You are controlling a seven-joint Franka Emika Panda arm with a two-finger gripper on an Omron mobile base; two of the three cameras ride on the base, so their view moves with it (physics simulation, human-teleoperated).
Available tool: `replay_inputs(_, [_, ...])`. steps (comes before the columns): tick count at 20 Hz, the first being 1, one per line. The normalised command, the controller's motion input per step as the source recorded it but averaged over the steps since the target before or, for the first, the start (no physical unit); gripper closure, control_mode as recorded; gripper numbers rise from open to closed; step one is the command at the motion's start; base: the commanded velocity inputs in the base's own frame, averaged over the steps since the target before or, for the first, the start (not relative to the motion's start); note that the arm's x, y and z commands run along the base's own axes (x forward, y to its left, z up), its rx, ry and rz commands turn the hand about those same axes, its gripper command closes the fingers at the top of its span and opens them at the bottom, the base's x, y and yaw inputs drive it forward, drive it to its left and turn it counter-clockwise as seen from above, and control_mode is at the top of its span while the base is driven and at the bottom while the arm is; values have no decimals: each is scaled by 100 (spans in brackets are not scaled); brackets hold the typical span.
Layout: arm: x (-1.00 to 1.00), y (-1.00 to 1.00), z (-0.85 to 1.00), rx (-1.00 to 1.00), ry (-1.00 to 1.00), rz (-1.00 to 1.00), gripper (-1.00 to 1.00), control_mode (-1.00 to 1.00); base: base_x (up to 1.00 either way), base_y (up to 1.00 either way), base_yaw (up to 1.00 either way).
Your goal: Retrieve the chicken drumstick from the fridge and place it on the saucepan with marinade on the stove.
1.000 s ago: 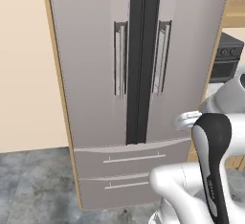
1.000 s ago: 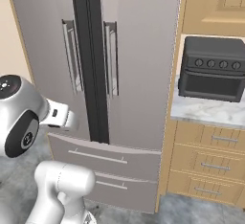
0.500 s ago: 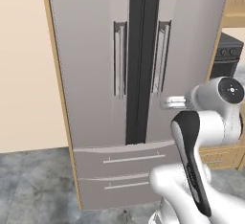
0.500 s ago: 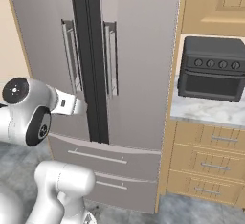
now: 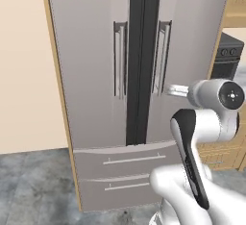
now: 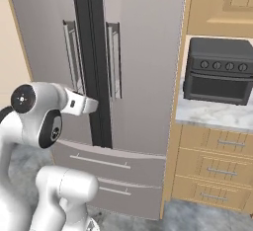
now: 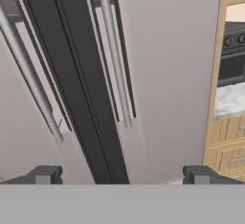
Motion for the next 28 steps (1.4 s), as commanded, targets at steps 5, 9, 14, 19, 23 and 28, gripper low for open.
replay_inputs(5, [3, -24, 30, 11, -14, 0, -100, -100, 0, 0, 0])
replay_inputs(9, [1, -15, 18, 10, -31, 0, -100, -100, 0, 0, 0])
replay_inputs(14, [15, -1, 3, 4, -27, 0, -100, -100, 0, 0, 0])
replay_inputs(19, [33, 0, 17, 0, -1, 0, -100, -100, 0, 0, 0])
replay_inputs(23, [41, 1, 19, 0, 10, 0, -100, -100, 0, 0, 0])
replay_inputs(28, [69, 2, 5, 0, 19, 0, -100, -100, 0, 0, 0])
